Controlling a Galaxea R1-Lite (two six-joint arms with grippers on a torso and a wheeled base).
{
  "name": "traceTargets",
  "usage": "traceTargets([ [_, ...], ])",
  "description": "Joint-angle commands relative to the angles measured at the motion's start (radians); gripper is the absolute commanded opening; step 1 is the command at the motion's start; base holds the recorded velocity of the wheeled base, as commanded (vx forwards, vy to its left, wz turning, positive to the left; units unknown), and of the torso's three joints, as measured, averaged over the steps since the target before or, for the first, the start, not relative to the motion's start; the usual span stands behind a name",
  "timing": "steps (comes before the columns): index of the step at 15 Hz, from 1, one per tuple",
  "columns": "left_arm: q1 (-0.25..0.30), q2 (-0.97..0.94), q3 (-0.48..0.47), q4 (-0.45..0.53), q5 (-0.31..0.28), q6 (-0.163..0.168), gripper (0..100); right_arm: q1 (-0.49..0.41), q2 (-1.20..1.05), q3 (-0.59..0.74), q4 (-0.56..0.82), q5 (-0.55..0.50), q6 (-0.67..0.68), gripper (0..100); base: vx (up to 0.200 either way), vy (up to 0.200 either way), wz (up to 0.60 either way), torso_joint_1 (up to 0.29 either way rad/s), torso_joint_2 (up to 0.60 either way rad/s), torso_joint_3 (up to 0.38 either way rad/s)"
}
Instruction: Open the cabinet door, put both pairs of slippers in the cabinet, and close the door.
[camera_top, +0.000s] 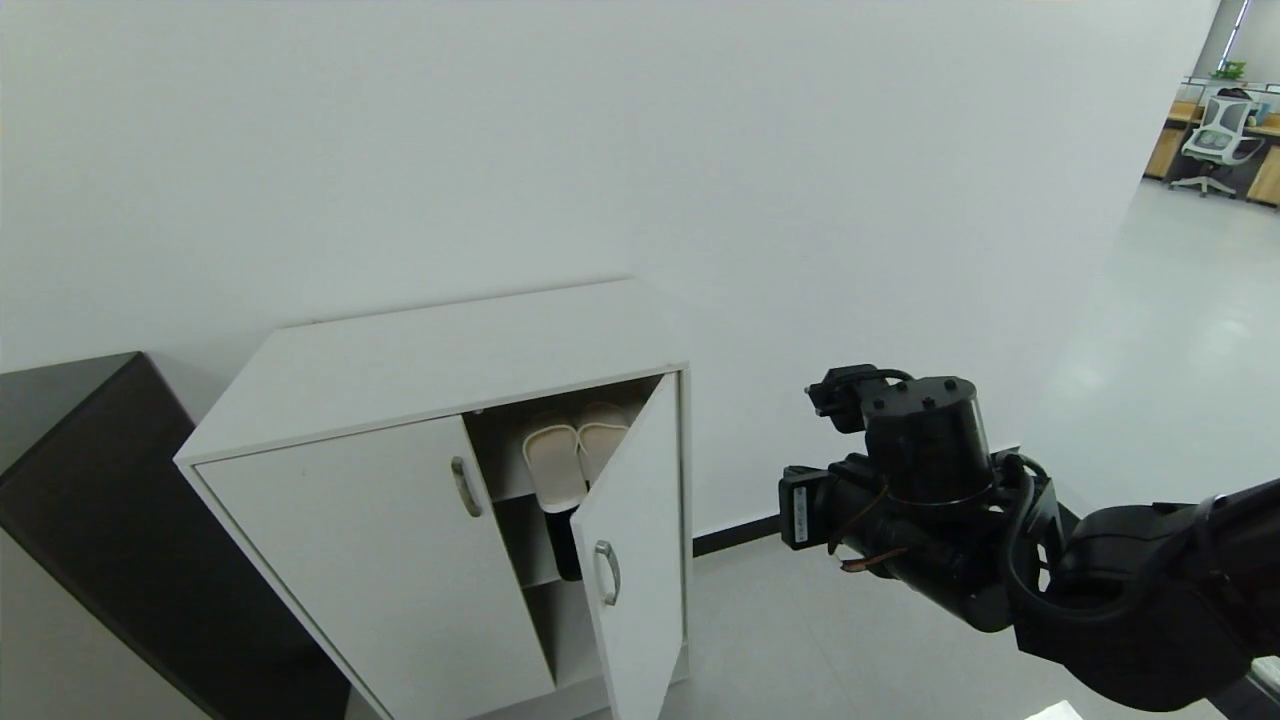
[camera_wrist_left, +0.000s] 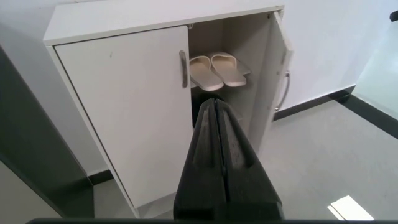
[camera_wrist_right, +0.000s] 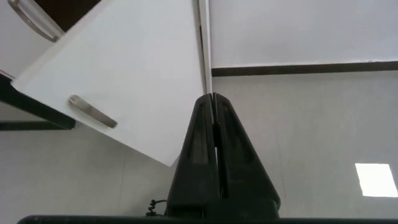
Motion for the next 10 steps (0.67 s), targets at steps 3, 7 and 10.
traceTargets([
  [3,0.000,0.000,0.000,0.000,0.000,0.000,0,0.001,0.000,0.004,-0.001,0.001,-0.008,0,0.000,0.000,0.00,0.000,0.00,0.000],
  [7,0.000,0.000,0.000,0.000,0.000,0.000,0,-0.001,0.003,0.007,-0.002,0.001,-0.011,0,0.000,0.000,0.00,0.000,0.00,0.000],
  [10,0.000,0.000,0.000,0.000,0.000,0.000,0,0.001,0.007,0.015,-0.001,0.002,-0.012,0,0.000,0.000,0.60,0.001,0.00,0.001],
])
